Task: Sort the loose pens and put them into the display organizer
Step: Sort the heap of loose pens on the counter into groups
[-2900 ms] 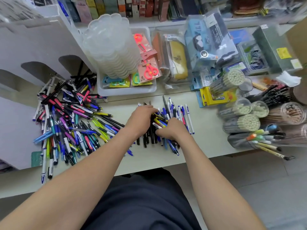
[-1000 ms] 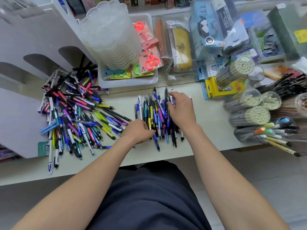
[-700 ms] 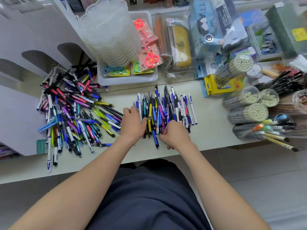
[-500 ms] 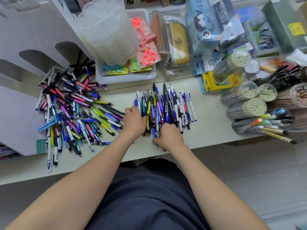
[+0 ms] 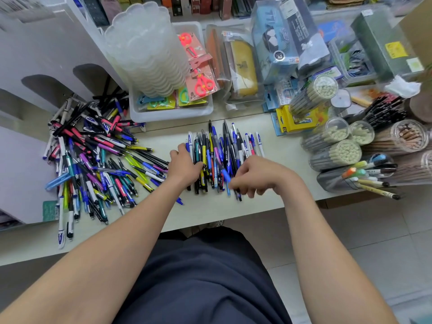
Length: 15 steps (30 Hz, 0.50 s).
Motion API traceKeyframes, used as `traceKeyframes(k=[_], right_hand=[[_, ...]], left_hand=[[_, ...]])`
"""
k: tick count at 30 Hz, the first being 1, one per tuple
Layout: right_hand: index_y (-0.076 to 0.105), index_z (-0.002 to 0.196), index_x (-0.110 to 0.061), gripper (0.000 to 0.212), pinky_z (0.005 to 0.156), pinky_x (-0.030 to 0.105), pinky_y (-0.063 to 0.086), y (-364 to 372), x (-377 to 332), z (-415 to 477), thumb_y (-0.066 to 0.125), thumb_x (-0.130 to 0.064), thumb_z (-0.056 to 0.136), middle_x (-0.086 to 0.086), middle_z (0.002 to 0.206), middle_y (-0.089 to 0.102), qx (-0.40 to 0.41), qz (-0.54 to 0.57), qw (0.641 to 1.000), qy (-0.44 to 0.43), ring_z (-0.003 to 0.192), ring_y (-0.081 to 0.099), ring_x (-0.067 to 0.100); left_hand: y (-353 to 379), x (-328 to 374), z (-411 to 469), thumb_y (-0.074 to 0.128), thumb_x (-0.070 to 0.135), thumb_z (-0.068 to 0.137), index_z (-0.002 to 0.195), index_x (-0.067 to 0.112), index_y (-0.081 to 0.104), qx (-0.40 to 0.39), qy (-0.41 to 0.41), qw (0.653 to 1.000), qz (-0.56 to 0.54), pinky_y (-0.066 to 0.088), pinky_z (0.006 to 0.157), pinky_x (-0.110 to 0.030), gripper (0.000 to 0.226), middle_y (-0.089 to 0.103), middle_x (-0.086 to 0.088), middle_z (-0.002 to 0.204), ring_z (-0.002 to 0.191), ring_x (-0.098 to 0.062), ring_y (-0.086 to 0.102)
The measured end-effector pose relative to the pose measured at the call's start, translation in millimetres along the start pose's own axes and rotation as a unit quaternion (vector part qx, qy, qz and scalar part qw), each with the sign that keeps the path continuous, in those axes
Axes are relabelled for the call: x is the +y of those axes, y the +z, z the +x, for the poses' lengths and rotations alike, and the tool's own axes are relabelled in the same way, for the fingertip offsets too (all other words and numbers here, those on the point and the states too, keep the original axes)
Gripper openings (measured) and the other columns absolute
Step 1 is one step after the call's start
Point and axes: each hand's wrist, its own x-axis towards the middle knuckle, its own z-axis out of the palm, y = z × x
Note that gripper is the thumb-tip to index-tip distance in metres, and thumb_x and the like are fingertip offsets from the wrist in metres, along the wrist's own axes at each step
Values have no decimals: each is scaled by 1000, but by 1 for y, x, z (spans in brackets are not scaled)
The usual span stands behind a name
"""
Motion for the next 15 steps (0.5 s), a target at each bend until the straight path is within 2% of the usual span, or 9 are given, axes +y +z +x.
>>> traceKeyframes(k=[2, 4, 6, 9, 11, 13, 15], right_hand=[[77, 78, 0, 23, 52, 29, 57, -5, 8, 11, 74, -22, 85, 7, 66, 75, 126, 8, 992, -7, 55, 66, 17], [72, 71, 2, 27, 61, 38, 66, 2, 17, 31, 72, -21, 83, 5, 56, 66, 227, -29, 973, -19, 52, 63, 20], [65, 65, 0, 31, 66, 42, 65, 15, 23, 49, 72, -22, 86, 5, 54, 58, 275, -65, 959, -21, 53, 61, 25], [56, 66, -12, 38, 60, 34, 53, 27, 27, 62, 76, -32, 91, 5, 66, 58, 306, -109, 946, -8, 63, 60, 27], [64, 78, -13, 29, 64, 32, 50, 28, 28, 63, 74, -36, 94, 6, 79, 65, 338, -113, 934, -9, 75, 64, 30], [70, 101, -15, 19, 69, 34, 50, 28, 31, 65, 67, -33, 97, 6, 98, 68, 375, -93, 922, -20, 88, 66, 30], [65, 125, -15, 29, 77, 35, 49, 29, 35, 68, 62, -30, 101, 8, 119, 63, 380, -69, 921, -47, 103, 63, 29]], left_hand=[[0, 2, 2, 76, 31, 97, 152, 7, 33, 4, 0, 1000, 0, 50, 97, -45, 74, 40, -19, 145, 121, -41, 57], [2, 6, 3, 76, 26, 96, 147, 4, 39, -1, 4, 1000, 7, 48, 95, -41, 67, 42, -18, 143, 115, -35, 56], [4, 11, 3, 75, 21, 97, 142, 2, 43, -8, 2, 1000, 8, 44, 89, -36, 58, 43, -18, 141, 104, -28, 51], [6, 16, 5, 74, 18, 97, 138, 3, 45, -7, -6, 1000, 5, 43, 87, -35, 53, 42, -18, 141, 102, -29, 52], [6, 17, 6, 73, 16, 97, 141, 3, 44, -3, 3, 1000, 5, 42, 89, -34, 54, 42, -19, 142, 108, -31, 53], [5, 19, 7, 68, 11, 98, 140, 2, 45, 5, 16, 1000, 4, 42, 90, -35, 49, 46, -19, 138, 107, -29, 50], [4, 20, 5, 59, 2, 98, 134, 0, 48, 8, 21, 1000, -3, 44, 87, -36, 38, 49, -20, 131, 105, -29, 50]])
